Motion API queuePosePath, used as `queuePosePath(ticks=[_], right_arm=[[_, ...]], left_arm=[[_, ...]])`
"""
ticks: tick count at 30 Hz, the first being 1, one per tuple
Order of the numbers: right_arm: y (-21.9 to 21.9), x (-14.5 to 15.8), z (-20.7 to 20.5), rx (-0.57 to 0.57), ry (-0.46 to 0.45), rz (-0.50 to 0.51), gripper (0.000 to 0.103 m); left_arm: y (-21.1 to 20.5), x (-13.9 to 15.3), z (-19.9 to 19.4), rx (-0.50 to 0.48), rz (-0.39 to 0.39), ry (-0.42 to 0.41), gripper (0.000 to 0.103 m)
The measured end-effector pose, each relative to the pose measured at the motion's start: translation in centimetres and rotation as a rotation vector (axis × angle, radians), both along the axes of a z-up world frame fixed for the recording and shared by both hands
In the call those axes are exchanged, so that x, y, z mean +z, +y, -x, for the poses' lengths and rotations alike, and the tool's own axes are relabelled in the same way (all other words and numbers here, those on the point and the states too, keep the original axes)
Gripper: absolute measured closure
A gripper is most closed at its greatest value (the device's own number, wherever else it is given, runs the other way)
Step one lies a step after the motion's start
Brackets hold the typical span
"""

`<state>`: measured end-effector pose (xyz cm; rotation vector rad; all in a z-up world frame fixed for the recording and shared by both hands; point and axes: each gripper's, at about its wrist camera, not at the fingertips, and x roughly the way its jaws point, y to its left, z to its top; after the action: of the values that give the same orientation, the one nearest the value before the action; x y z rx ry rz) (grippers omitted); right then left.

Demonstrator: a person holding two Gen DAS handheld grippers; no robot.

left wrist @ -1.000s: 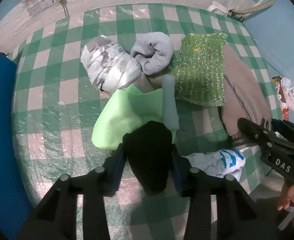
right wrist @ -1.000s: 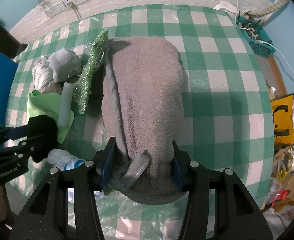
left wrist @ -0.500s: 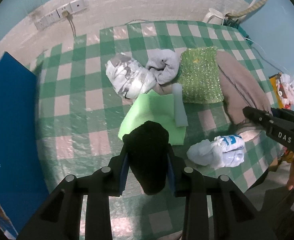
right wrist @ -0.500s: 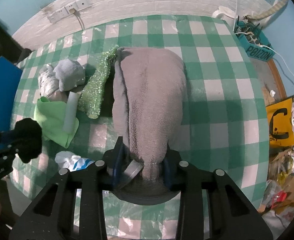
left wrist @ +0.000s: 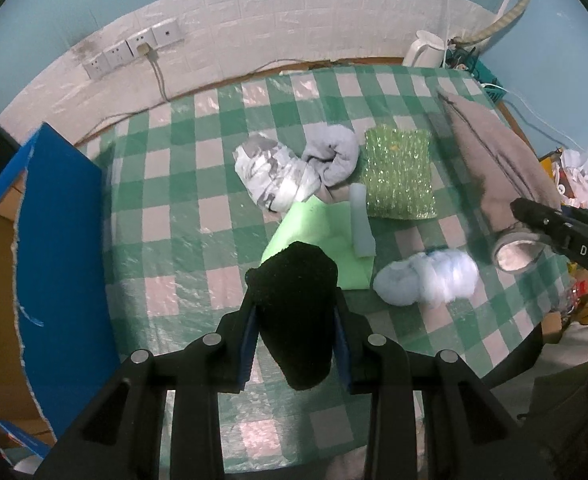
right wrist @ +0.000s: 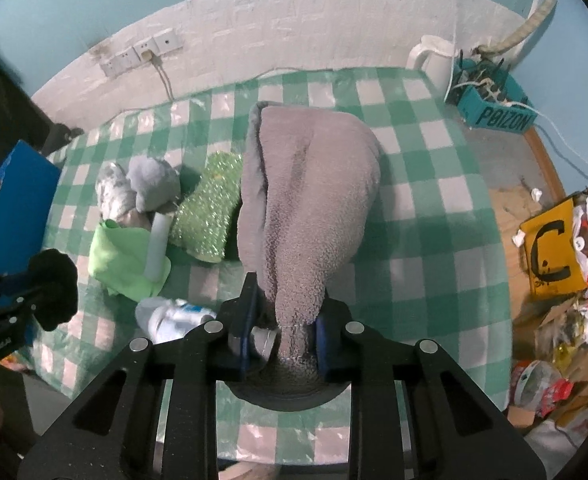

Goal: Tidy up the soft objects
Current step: 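Lift the grey towel with the right tool while the left tool carries the black sock to the box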

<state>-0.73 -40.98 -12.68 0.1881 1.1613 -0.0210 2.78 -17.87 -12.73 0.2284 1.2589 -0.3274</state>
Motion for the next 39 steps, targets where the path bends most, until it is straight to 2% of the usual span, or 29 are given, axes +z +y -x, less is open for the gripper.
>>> queuePosePath(ticks=[13,22,39], right_arm=[[1.2,3.0,0.6,0.048,-0.055,0.019,0.080],[3.8,5.2,0.7,0.108,-0.093,0.021,0.080],[10.5,8.5,-0.7,0.239,-0.140,0.003,0.080]], left_arm=[[0.6,2.3,0.4,-0.007,-0.029,-0.075,0.070],[1.8,3.9,0.8,-0.001,-0.041,-0.121,0.070],[7.3,7.1,0.6,0.076,-0.050,-0.191,0.070]])
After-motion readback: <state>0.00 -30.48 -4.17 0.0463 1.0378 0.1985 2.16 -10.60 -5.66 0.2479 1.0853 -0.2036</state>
